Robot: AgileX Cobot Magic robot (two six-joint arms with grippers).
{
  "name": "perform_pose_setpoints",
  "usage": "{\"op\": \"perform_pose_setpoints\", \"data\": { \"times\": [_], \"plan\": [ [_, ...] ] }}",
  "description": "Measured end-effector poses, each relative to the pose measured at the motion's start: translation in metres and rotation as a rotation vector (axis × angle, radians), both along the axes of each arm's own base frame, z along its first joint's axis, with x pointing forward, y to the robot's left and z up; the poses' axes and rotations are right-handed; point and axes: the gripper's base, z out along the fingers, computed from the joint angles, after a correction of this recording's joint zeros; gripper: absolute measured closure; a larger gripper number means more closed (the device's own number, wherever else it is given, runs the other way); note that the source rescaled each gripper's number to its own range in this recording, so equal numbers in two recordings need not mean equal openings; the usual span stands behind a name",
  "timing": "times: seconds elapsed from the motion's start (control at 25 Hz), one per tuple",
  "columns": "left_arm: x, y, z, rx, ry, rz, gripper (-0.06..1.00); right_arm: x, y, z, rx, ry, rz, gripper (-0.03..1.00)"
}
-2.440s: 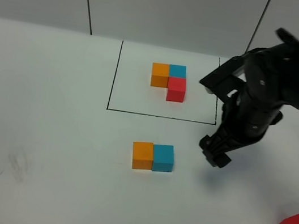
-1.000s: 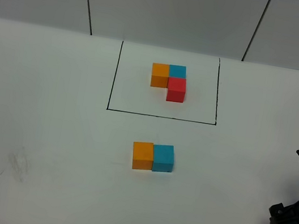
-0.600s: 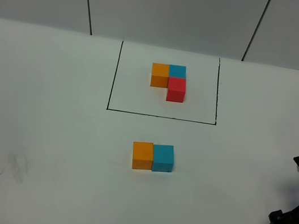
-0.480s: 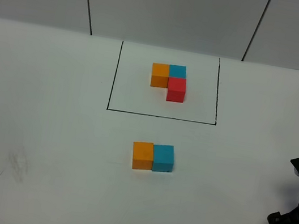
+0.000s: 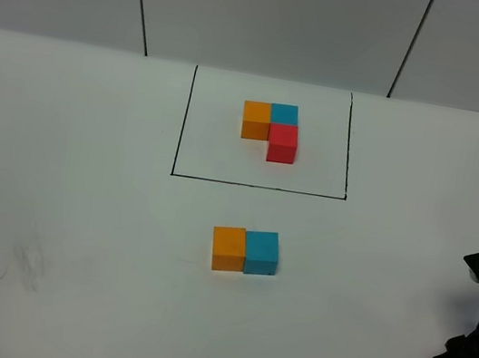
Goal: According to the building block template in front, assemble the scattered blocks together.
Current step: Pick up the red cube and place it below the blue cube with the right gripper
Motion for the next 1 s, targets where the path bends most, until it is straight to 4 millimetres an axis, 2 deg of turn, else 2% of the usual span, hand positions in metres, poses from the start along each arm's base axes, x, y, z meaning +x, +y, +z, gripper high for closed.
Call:
{"op": "perform_pose_setpoints", "data": {
  "times": [0.04,0.08,0.32,0.48,0.6,0.72,0.8,1.0],
  "plan": [
    [0.0,0.0,0.0,0.0,0.0,0.0,0.29,0.0,0.0,0.0,0.0,0.0,0.001,0.69],
    [0.0,0.0,0.0,0.0,0.0,0.0,0.29,0.0,0.0,0.0,-0.001,0.0,0.005,0.72],
    [0.0,0.0,0.0,0.0,0.0,0.0,0.3,0.0,0.001,0.005,0.008,-0.018,0.035,0.71],
    [0.0,0.0,0.0,0.0,0.0,0.0,0.3,-0.002,0.004,0.032,0.055,-0.083,-0.019,0.72],
    [0.0,0.0,0.0,0.0,0.0,0.0,0.3,-0.005,0.008,0.055,0.121,-0.103,-0.173,0.72],
    [0.0,0.0,0.0,0.0,0.0,0.0,0.3,-0.007,0.02,0.069,0.14,-0.094,-0.318,0.72],
    [0.0,0.0,0.0,0.0,0.0,0.0,0.3,-0.009,0.032,0.073,0.107,-0.094,-0.337,0.72],
    [0.0,0.0,0.0,0.0,0.0,0.0,0.3,-0.013,0.068,0.072,0.117,-0.123,-0.402,0.72]
  ]
}}
